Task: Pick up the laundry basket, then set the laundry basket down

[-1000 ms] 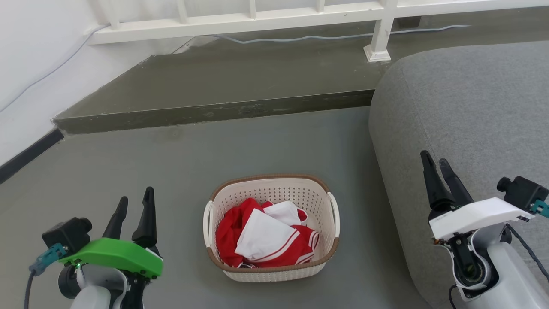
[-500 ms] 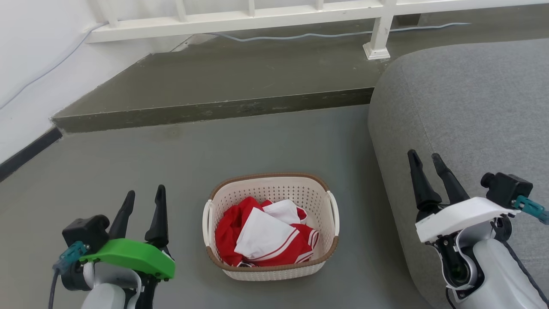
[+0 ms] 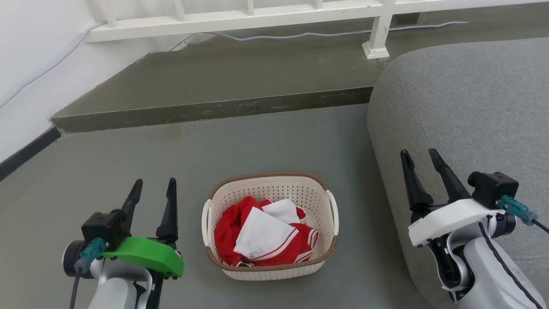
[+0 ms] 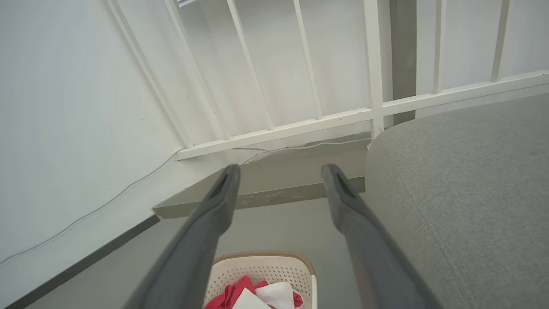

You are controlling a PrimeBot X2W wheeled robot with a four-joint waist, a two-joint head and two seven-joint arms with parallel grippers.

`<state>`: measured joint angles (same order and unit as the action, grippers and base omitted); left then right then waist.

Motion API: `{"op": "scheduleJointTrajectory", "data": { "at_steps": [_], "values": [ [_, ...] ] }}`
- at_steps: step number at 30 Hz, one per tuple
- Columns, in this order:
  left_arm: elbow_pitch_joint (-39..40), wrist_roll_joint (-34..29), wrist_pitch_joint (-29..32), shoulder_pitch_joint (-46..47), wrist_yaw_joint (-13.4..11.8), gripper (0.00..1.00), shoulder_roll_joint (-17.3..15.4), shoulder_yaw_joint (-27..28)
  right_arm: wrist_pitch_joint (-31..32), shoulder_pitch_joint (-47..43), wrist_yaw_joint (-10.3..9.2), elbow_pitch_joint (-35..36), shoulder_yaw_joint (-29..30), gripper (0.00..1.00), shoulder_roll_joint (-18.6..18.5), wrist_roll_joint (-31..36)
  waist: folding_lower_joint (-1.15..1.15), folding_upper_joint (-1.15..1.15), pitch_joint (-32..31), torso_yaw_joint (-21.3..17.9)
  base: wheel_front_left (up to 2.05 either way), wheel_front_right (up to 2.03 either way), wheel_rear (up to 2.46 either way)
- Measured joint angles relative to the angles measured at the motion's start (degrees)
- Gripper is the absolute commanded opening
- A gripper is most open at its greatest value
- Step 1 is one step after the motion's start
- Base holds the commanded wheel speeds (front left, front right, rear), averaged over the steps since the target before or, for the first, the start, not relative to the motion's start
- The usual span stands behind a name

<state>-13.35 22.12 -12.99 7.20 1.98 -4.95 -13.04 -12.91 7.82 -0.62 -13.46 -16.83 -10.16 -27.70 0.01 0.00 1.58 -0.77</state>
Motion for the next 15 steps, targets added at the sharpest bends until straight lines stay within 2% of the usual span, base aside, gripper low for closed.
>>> {"op": "scheduleJointTrajectory", "data": {
  "at_steps": [7,15],
  "values": [
    [0.1,-4.6,-1.3,0.2,0.0,1.00,0.1,-0.3,-1.3,0.6,-0.55,-0.4,-1.1,1.00,-0.2,4.1,0.00,0.00,0.1,0.0,0.00,0.00,0.00],
    [0.1,-5.0,-1.3,0.6,0.0,1.00,0.5,0.0,-1.3,1.1,-0.54,-0.7,-1.1,1.00,-0.2,4.5,0.00,0.00,0.3,0.0,0.00,0.00,0.00]
  ]
}}
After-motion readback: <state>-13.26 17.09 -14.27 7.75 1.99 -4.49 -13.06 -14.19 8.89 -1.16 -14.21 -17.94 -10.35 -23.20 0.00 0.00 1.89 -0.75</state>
